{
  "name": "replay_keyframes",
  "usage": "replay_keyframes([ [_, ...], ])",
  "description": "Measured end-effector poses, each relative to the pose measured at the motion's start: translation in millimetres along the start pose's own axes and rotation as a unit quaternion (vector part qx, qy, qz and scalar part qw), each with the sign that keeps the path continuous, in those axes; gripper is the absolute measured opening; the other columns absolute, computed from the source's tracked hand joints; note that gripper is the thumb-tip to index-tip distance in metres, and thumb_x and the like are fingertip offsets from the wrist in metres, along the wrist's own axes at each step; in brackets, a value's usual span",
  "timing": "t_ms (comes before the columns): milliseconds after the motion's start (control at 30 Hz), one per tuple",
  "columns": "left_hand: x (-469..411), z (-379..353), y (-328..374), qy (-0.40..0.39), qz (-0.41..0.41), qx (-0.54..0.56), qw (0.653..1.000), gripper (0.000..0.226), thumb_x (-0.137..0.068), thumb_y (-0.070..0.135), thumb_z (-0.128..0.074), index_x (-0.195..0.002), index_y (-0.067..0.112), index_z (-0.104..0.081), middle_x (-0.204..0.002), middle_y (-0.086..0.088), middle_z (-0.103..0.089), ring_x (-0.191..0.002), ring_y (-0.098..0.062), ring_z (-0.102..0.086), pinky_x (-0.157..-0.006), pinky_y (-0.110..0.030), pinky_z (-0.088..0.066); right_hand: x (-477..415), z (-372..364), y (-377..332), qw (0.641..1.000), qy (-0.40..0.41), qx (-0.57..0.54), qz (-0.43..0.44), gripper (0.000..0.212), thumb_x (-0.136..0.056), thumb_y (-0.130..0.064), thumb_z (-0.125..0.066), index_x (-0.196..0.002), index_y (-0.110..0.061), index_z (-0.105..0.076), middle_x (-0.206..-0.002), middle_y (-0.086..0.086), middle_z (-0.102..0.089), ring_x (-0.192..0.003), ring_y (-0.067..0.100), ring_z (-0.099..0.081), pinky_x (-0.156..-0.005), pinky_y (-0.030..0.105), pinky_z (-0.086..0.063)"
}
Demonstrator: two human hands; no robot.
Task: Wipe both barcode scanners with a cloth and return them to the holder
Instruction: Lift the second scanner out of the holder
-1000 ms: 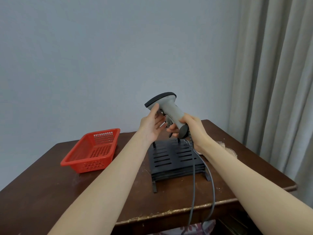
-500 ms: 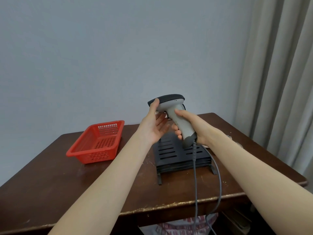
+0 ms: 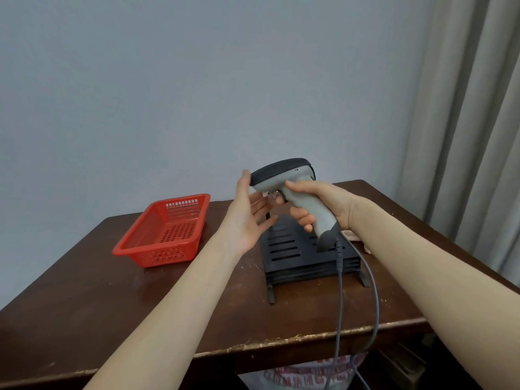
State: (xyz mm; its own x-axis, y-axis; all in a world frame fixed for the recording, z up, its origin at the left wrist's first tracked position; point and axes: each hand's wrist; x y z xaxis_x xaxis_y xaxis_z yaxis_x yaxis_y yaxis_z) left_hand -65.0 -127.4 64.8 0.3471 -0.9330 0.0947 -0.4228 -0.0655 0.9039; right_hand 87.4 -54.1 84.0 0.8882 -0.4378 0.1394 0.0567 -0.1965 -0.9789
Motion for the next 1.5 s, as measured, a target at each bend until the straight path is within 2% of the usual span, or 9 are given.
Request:
replay_keyframes([
  [100,2.2,12.4,0.8,0.113,-0.039,0.018,0.993,0.053,-0.093,0.055,-0.044,-0.113,0.008,-0.06,-0.113,-0.01,-0.064,-0.109,-0.02,-0.061,-0.096,-0.04,-0.048,-2.7,1.9,1.8,1.0,0.002,0.015,-0.004,0.035,-0.077,-0.046,-0.059,-0.089,-0.014,-0.054,-0.051,-0.002,-0.041,-0.037,0.008,-0.037,-0.04,0.019,-0.04],
  [167,3.7,20.5,1.0,0.159,-0.064,0.018,0.985,0.039,-0.097,0.046,-0.042,-0.102,0.011,-0.061,-0.113,-0.01,-0.064,-0.106,-0.021,-0.062,-0.094,-0.04,-0.05,-4.2,3.0,2.9,1.0,0.004,0.019,-0.006,0.033,-0.076,-0.045,-0.06,-0.085,-0.014,-0.053,-0.051,-0.002,-0.041,-0.037,0.008,-0.037,-0.039,0.02,-0.04],
  [233,5.2,26.1,0.9,0.174,-0.069,0.022,0.982,0.034,-0.099,0.042,-0.041,-0.093,0.014,-0.06,-0.112,-0.011,-0.064,-0.107,-0.022,-0.061,-0.092,-0.04,-0.05,-5.4,3.7,3.7,1.0,0.005,0.024,-0.007,0.032,-0.076,-0.045,-0.06,-0.083,-0.014,-0.053,-0.051,-0.002,-0.041,-0.037,0.008,-0.037,-0.04,0.02,-0.04],
  [367,4.1,34.7,0.9,0.176,-0.062,0.028,0.982,0.041,-0.099,0.043,-0.04,-0.109,0.01,-0.061,-0.113,-0.011,-0.065,-0.106,-0.021,-0.062,-0.087,-0.038,-0.051,-9.3,4.8,6.1,1.0,0.006,0.028,-0.005,0.032,-0.077,-0.045,-0.061,-0.083,-0.014,-0.053,-0.051,-0.002,-0.041,-0.037,0.008,-0.037,-0.04,0.019,-0.039],
  [467,4.4,36.6,1.5,0.177,-0.063,0.033,0.982,0.044,-0.099,0.044,-0.038,-0.115,0.009,-0.06,-0.113,-0.011,-0.064,-0.108,-0.022,-0.061,-0.088,-0.039,-0.051,-10.7,5.2,7.3,1.0,0.008,0.026,-0.006,0.032,-0.077,-0.045,-0.061,-0.082,-0.014,-0.053,-0.051,-0.001,-0.041,-0.037,0.008,-0.038,-0.04,0.02,-0.04],
  [1067,5.6,36.6,4.4,0.176,-0.059,0.034,0.982,0.043,-0.1,0.042,-0.038,-0.116,0.009,-0.061,-0.112,-0.01,-0.064,-0.108,-0.022,-0.06,-0.087,-0.039,-0.051,-12.2,0.7,6.7,0.999,0.019,0.035,-0.016,0.034,-0.074,-0.044,-0.062,-0.082,-0.013,-0.053,-0.05,-0.002,-0.043,-0.036,0.008,-0.039,-0.039,0.019,-0.04],
  [1333,3.7,34.6,8.0,0.168,-0.061,0.034,0.983,0.043,-0.1,0.041,-0.038,-0.116,0.008,-0.061,-0.103,-0.008,-0.065,-0.107,-0.022,-0.061,-0.086,-0.038,-0.051,-12.0,0.2,6.8,0.999,0.017,0.036,-0.018,0.034,-0.075,-0.044,-0.062,-0.081,-0.012,-0.053,-0.05,-0.001,-0.043,-0.036,0.008,-0.039,-0.039,0.019,-0.04],
  [1500,0.2,36.8,9.5,0.159,-0.061,0.029,0.985,0.046,-0.1,0.043,-0.038,-0.117,0.008,-0.061,-0.106,-0.01,-0.065,-0.107,-0.022,-0.061,-0.084,-0.038,-0.052,-11.1,-1.6,5.5,0.999,0.013,0.04,-0.018,0.033,-0.076,-0.044,-0.062,-0.082,-0.012,-0.053,-0.05,-0.001,-0.042,-0.036,0.008,-0.039,-0.039,0.02,-0.04],
])
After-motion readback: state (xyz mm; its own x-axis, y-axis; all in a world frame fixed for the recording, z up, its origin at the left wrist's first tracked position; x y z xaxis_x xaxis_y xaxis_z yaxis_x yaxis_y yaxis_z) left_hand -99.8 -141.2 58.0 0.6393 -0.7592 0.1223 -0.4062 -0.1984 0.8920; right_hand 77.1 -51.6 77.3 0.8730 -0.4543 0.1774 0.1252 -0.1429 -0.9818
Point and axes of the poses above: each hand's wrist, its own x-axis away from the middle knuckle, its own z-axis out of the back of the hand, y = z × x
